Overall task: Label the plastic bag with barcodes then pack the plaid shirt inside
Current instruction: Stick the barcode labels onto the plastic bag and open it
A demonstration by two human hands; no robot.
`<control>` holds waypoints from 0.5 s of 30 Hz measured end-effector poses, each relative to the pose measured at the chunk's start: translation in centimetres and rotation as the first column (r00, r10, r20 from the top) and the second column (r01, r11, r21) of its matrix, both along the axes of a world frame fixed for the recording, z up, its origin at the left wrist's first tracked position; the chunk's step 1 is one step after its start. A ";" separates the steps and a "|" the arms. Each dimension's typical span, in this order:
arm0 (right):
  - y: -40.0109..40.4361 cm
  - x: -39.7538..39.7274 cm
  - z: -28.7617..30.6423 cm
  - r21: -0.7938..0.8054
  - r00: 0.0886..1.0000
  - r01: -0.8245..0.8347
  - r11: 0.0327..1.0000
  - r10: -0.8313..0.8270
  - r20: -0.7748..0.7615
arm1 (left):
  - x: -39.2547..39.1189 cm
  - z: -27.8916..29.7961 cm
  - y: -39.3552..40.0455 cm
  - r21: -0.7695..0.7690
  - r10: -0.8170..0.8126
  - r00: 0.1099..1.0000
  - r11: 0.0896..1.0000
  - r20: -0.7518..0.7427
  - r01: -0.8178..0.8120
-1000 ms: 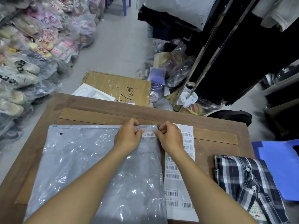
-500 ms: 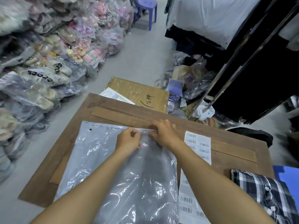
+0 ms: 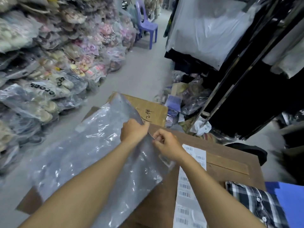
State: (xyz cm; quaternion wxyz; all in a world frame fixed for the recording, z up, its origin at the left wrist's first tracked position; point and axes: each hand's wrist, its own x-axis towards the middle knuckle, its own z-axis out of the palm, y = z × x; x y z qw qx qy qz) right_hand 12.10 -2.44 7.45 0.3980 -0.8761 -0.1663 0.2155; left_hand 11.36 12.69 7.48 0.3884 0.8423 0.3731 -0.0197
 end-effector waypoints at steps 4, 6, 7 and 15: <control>-0.4 -2.4 0.5 0.086 0.991 0.019 0.996 -0.007 -0.136 | 0.4 0.7 -1.4 0.042 -0.158 0.986 0.986 -0.045 0.160; -0.7 -2.9 0.7 0.159 0.953 0.132 0.978 -0.081 -0.291 | 0.1 0.8 -1.8 -0.004 -0.201 0.979 0.980 -0.039 0.201; -0.9 -2.8 0.7 0.185 0.907 0.226 0.956 -0.137 -0.399 | -0.1 0.7 -1.9 -0.019 -0.222 0.974 0.975 -0.033 0.221; -1.0 -2.1 -2.2 0.176 0.631 0.657 0.733 -0.407 -0.661 | -3.8 -1.9 -2.0 -0.422 -0.393 0.914 0.814 0.104 0.398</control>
